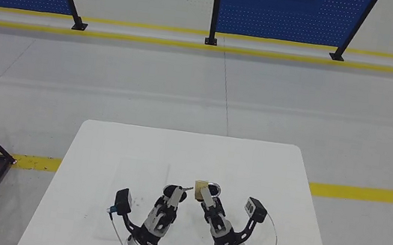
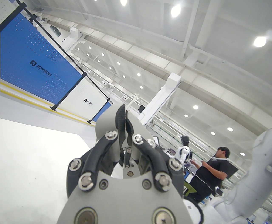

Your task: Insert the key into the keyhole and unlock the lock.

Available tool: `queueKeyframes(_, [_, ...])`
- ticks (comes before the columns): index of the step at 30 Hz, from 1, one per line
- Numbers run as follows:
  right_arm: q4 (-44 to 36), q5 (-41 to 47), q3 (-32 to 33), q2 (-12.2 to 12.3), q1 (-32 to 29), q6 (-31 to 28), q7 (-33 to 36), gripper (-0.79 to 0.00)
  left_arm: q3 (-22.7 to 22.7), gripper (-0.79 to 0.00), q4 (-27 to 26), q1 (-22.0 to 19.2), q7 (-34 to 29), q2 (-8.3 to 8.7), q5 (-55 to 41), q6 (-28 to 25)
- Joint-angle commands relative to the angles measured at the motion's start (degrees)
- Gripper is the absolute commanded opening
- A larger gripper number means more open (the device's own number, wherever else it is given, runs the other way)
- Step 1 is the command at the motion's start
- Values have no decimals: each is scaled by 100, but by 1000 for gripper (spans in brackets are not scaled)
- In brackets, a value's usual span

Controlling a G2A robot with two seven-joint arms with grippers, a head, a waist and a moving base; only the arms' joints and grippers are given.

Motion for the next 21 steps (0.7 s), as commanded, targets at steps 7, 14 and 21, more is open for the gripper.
queueKeyframes(7, [0,0,0,0,0,0,0,-785,8,-785,-13,-2,0,-9,9,-50])
queueKeyframes(14, [0,0,0,0,0,0,0,-785,4,-785,-45,36,-69,-5,37,-88])
queueKeyframes(21, [0,0,0,0,0,0,0,-785,0,-785,-11,23,-63,-13,5,-102])
